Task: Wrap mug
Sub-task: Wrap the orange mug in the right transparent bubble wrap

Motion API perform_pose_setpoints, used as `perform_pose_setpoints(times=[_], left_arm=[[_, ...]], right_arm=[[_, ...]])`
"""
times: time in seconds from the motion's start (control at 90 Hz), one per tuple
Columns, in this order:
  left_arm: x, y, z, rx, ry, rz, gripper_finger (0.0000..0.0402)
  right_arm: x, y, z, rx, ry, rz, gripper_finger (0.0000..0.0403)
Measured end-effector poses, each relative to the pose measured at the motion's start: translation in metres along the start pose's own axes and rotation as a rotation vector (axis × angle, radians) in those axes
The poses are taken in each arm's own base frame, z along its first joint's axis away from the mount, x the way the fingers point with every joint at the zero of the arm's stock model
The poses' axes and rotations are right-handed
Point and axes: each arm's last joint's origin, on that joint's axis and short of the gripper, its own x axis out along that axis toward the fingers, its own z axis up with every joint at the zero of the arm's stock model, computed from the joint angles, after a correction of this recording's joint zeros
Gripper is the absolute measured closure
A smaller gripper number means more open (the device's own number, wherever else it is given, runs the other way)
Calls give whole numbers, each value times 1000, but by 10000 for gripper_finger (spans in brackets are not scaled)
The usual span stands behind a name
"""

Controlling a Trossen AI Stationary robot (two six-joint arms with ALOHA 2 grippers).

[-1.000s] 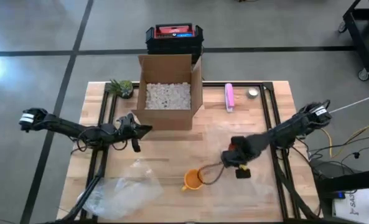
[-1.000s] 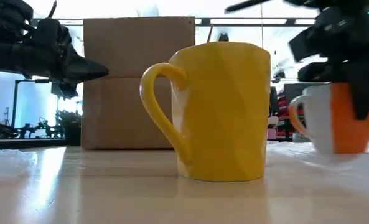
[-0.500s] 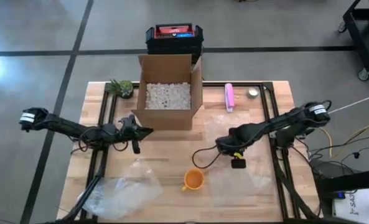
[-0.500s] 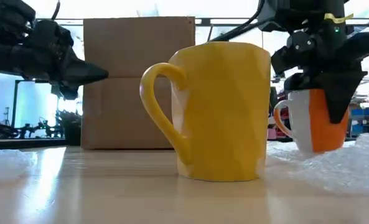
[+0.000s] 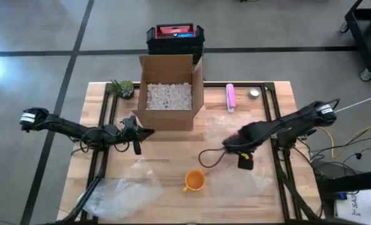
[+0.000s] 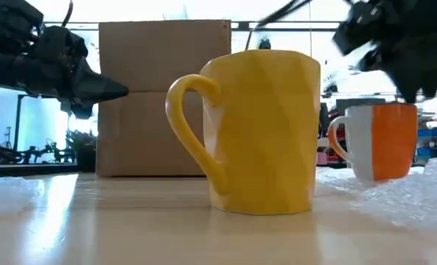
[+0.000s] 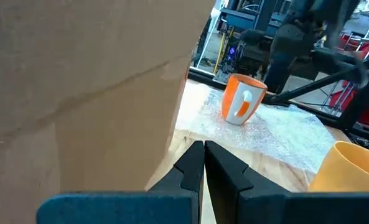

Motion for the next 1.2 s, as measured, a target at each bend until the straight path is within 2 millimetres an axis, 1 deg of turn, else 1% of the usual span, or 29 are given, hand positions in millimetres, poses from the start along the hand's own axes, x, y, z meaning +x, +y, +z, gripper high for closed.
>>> perform_pose_setpoints(times=[0.1, 0.2, 0.267, 0.344, 0.489, 0.667, 0.733, 0.867, 0.989, 1.1, 1.2], left_arm=[[0, 0, 0, -3, 1, 0, 402], [0, 0, 0, -4, 1, 0, 402], [0, 0, 0, -6, 1, 0, 402], [0, 0, 0, -15, 1, 0, 402], [0, 0, 0, -16, 1, 0, 402], [0, 0, 0, -15, 1, 0, 402], [0, 0, 0, -16, 1, 0, 402], [0, 0, 0, -16, 0, 0, 402], [0, 0, 1, -18, -6, -2, 402], [0, 0, 1, -18, -6, -2, 402], [0, 0, 1, -19, -7, -2, 402]], right_arm=[[0, 6, -25, 81, -69, -10, 214], [3, 9, -44, 173, -164, -33, 213], [10, 12, -52, 225, -225, -35, 215], [21, 14, -57, 271, -266, -26, 219], [49, 15, -60, 359, -288, -32, 228], [79, 13, -57, 428, -327, 0, 238], [88, 12, -57, 450, -340, 4, 241], [104, 6, -59, 491, -313, -52, 247], [113, 6, -58, 482, -317, -59, 257], [117, 9, -56, 432, -326, -4, 285], [115, 12, -54, 390, -332, 38, 339]])
